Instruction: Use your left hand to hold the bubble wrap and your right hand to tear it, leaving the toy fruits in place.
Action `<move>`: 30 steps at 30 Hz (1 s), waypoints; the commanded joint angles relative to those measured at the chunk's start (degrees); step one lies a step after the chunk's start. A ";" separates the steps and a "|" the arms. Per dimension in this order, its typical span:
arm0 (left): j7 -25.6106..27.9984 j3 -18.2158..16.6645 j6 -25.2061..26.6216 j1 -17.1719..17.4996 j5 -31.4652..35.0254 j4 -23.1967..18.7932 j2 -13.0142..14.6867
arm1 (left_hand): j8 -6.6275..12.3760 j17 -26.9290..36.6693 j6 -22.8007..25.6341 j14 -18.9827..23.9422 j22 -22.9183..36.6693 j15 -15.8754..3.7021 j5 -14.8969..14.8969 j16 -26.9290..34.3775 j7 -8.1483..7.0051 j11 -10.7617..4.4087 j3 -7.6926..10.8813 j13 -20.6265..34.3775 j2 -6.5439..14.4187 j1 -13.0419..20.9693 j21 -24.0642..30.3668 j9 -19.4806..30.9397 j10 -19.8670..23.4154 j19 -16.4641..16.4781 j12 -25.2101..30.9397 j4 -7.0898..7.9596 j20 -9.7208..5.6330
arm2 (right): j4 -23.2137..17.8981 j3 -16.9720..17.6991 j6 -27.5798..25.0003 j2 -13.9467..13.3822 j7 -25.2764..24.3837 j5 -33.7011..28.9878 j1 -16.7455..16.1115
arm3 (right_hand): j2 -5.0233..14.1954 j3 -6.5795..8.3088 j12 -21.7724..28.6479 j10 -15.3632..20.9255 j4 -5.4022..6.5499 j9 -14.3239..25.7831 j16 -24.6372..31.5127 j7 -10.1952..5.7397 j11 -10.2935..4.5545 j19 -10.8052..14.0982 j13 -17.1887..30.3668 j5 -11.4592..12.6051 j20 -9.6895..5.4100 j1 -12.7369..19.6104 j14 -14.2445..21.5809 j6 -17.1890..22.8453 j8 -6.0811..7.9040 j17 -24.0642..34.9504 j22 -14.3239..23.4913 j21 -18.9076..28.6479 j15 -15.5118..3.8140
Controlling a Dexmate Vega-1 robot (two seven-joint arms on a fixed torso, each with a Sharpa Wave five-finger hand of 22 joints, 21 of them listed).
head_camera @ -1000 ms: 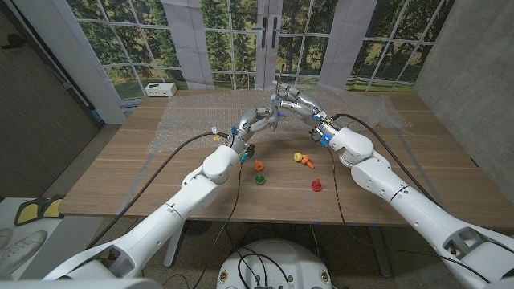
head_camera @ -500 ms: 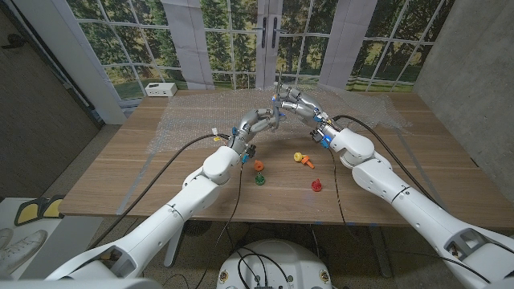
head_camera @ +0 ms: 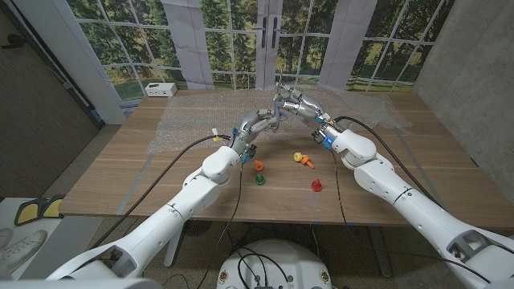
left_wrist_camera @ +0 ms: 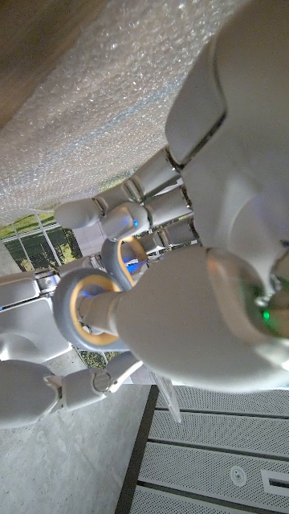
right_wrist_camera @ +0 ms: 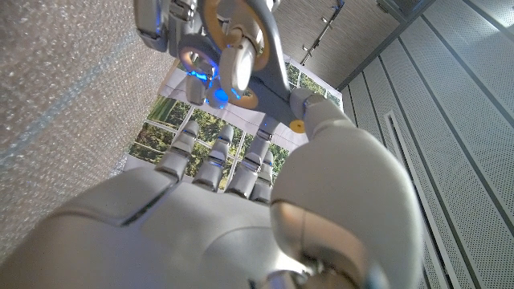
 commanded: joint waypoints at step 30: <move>-0.71 -3.43 1.90 3.74 -3.91 -8.09 5.34 | -0.17 0.10 0.13 0.34 -1.39 -3.74 -0.09 -0.24 -0.30 -6.95 0.82 0.04 1.75 0.65 1.72 0.54 16.67 -0.75 36.44 0.24 -3.95 | 1.10 3.02 1.73 -0.57 -2.13 1.90 -2.18 | -6.34 -12.49 -11.05 -17.92 5.93 0.12 0.58 1.95 6.63 -4.52 -9.51 -22.88 1.10 -19.79 -11.05 -6.39 0.61 -0.09 0.46 0.27 -0.27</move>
